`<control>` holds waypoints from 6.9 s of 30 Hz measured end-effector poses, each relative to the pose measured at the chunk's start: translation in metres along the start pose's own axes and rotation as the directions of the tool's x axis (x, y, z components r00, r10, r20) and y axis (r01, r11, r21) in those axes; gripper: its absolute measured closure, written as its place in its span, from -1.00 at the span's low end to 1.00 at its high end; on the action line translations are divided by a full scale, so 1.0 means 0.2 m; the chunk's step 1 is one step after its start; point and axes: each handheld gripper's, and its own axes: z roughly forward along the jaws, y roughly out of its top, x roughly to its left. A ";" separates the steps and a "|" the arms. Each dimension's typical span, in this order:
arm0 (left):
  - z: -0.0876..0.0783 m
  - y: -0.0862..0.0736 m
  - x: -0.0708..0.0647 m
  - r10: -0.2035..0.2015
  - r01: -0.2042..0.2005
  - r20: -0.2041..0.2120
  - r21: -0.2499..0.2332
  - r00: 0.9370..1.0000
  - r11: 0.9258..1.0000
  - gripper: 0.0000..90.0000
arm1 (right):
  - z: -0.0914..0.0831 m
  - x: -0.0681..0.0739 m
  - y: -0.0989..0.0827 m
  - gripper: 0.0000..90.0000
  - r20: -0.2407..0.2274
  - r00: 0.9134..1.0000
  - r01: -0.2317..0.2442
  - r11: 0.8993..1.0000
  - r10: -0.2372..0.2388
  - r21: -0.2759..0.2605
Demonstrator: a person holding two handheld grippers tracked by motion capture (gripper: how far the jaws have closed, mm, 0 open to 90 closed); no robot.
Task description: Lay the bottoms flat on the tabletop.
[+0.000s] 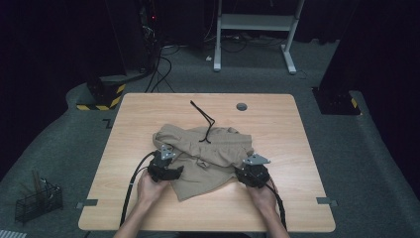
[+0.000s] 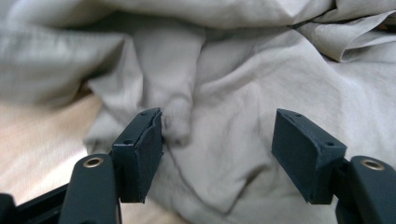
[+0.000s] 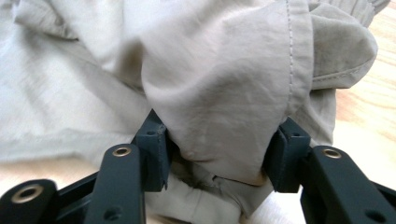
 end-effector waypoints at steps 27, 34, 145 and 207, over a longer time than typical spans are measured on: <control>-0.03 -0.07 -0.28 0.070 -0.065 0.062 -0.085 0.996 0.994 -0.11 | -0.20 0.16 0.15 -0.17 -0.092 0.971 0.217 0.976 -0.219 -0.029; -0.05 -0.07 -0.26 0.121 -0.115 0.083 -0.072 0.989 0.991 0.65 | -0.03 0.05 0.17 0.73 -0.131 0.976 0.182 0.981 -0.171 0.074; -0.08 0.10 0.17 0.075 -0.071 -0.187 0.027 0.979 0.997 0.93 | 0.06 0.50 0.17 1.00 -0.350 0.867 0.385 0.923 -0.354 0.020; -0.01 -0.06 0.21 -0.075 0.060 -0.138 -0.109 0.988 0.992 0.46 | 0.10 0.07 0.26 0.94 -0.202 0.976 0.096 0.994 -0.084 0.047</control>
